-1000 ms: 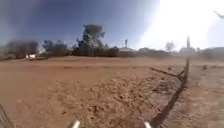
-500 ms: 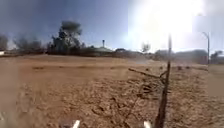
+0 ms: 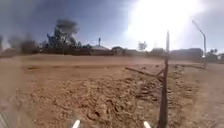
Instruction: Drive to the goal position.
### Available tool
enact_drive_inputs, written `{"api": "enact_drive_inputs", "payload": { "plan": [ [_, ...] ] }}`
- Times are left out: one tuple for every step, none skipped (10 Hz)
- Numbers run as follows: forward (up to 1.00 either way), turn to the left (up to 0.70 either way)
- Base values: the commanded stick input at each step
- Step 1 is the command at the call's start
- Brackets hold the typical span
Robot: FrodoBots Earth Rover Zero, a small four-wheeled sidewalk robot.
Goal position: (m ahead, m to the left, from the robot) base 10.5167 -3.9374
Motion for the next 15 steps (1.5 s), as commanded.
{"api": "enact_drive_inputs", "payload": {
  "plan": [
    [0.0,-0.45],
    [0.0,-0.45],
    [0.0,-0.45],
    [0.0,-0.45],
    [0.0,-0.45],
    [0.0,-0.29],
    [0.0,0.0],
    [0.0,-0.2],
    [0.0,-0.45],
    [0.0,-0.45],
    [0.0,-0.45],
    [0.0,-0.45],
    [0.0,-0.45],
    [0.0,-0.45],
    [0.17,-0.41]
  ]
}}
